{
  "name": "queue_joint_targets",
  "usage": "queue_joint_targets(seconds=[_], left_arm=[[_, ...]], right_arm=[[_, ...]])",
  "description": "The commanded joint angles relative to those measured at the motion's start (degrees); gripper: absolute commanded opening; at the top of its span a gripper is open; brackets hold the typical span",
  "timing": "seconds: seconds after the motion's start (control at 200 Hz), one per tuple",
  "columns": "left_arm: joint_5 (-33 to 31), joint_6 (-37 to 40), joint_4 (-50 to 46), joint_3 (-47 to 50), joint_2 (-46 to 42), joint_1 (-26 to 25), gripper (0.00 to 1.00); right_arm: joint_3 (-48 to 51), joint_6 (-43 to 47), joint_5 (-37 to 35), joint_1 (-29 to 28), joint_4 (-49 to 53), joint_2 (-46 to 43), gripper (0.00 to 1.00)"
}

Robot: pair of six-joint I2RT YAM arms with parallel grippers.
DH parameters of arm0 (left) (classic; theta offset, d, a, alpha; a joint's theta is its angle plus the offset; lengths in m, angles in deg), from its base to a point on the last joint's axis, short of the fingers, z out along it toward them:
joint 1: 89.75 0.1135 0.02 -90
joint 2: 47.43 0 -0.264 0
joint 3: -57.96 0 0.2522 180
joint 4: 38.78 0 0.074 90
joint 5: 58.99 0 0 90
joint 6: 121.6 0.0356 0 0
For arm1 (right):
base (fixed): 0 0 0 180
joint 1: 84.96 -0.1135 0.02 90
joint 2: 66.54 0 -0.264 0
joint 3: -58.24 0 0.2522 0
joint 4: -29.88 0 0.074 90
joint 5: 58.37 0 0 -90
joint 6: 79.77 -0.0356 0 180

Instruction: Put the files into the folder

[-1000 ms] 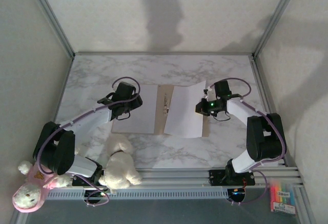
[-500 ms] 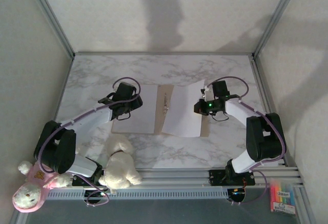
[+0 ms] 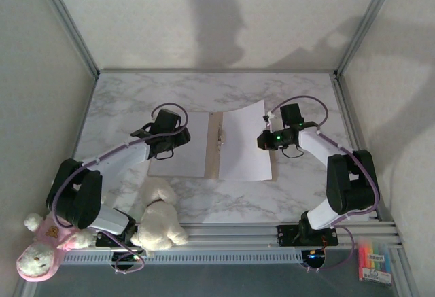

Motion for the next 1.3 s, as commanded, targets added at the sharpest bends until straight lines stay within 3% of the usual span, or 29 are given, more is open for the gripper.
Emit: queue_joint_targets(seconds=[0.0, 1.292], left_arm=[[1.70, 1.31, 0.93, -0.91, 1.02, 0.47, 0.61], [1.62, 2.16, 0.85, -1.05, 2.18, 0.47, 0.61]], right_arm=[[-3.46, 1.63, -1.31, -0.23, 3.15, 1.55, 0.00], [-8.38, 3.22, 1.75, -0.22, 7.89, 6.38, 0.00]])
